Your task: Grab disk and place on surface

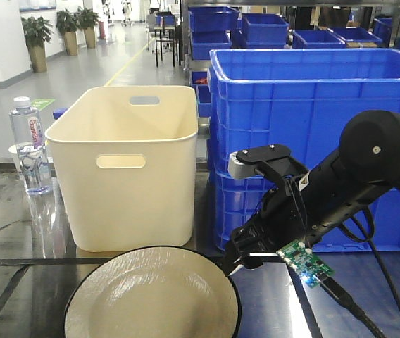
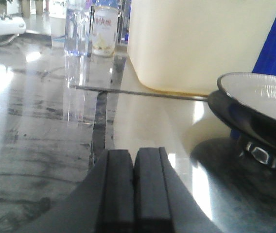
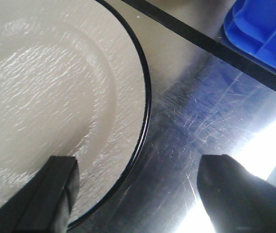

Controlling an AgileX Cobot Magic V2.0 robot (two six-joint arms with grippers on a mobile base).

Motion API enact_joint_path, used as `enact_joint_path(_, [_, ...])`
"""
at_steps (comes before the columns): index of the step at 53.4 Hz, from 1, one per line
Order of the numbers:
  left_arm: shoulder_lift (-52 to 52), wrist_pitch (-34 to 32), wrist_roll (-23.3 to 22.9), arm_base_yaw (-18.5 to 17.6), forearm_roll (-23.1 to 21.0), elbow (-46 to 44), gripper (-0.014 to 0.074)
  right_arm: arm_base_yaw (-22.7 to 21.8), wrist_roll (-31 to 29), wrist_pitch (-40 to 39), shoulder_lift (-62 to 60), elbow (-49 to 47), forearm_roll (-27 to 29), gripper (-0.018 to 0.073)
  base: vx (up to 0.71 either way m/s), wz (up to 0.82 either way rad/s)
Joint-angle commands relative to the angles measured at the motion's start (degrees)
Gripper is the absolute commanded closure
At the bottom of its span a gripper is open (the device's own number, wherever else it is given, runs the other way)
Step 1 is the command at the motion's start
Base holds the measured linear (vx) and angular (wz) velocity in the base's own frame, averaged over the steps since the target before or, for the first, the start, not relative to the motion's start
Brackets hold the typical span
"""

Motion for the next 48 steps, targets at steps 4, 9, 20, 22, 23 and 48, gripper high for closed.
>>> enact_joint_path(4, [-0.8,-3.9,-0.9,1.1,1.0,-0.8,0.0606,0.0,-0.5,-2.4,-2.4,-1.6,0.5,-0.0005,0.00,0.01])
enact_joint_path(9, [-0.7,-3.9,-0.9,1.3,0.9,-0.8,0.0606,0.0,-0.5,-2.5,-2.4,-1.6,0.5,-0.0005,0.00,0.00])
enact_joint_path(20, [-0.6,-3.9,-0.9,1.3,0.9,-0.8,0.0606,0.0,-0.5,-2.4,-2.4,-1.6,0.5,-0.0005,0.00,0.00])
enact_joint_path(22, [-0.6,-3.9,-0.9,1.3,0.9,-0.8,0.0606,0.0,-0.5,-2.4,-2.4,-1.6,0.5,-0.0005,0.00,0.00])
enact_joint_path(23, [-0.6,-3.9,-0.9,1.3,0.9,-0.8,0.0606,0.0,-0.5,-2.4,-2.4,-1.6,0.5,-0.0005,0.00,0.00])
enact_joint_path(48, [-0.6,-3.9,-0.9,1.3,0.9,-0.8,0.0606,0.0,-0.5,-2.4,-2.4,-1.6,0.5,-0.0005,0.00,0.00])
